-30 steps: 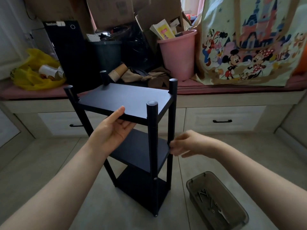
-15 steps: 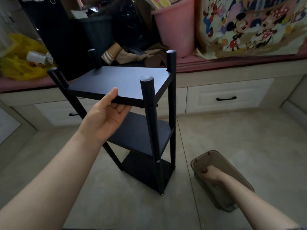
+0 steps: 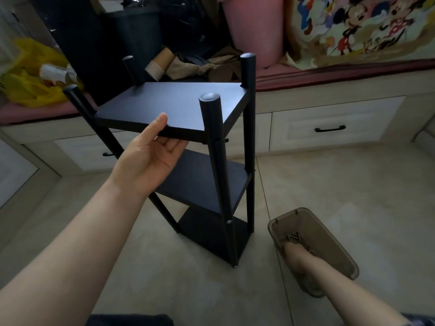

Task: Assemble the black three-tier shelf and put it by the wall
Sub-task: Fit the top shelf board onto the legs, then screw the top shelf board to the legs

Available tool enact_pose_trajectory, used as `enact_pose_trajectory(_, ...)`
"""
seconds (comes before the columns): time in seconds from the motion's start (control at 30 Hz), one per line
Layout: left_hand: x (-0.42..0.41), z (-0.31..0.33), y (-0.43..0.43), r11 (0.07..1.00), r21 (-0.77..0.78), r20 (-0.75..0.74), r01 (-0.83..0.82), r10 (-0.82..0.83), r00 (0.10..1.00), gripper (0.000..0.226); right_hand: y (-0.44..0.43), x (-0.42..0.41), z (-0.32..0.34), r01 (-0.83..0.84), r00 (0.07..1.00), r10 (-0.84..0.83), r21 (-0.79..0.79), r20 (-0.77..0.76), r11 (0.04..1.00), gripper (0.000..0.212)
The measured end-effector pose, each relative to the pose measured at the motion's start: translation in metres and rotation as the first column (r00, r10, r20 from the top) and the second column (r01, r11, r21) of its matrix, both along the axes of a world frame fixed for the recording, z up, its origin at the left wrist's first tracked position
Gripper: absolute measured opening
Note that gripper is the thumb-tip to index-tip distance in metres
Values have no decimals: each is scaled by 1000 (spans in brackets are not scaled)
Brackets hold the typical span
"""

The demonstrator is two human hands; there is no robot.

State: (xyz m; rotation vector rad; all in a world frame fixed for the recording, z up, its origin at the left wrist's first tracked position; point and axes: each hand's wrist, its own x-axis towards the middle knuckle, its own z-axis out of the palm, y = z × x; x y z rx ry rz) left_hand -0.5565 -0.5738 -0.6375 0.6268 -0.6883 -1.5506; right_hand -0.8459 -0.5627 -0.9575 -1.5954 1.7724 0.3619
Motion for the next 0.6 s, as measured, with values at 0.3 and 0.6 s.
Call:
enact_pose_trajectory(0.3, -1, 2, 4, 999, 20, -20, -27, 28, 999, 30, 17, 41, -8, -171, 981, 168, 26, 97, 985, 53)
enact_pose_trajectory(0.6, 2, -1, 4, 1000, 20, -35, -18, 19, 999, 37, 22, 64, -18, -243, 956, 230, 55, 179, 968, 50)
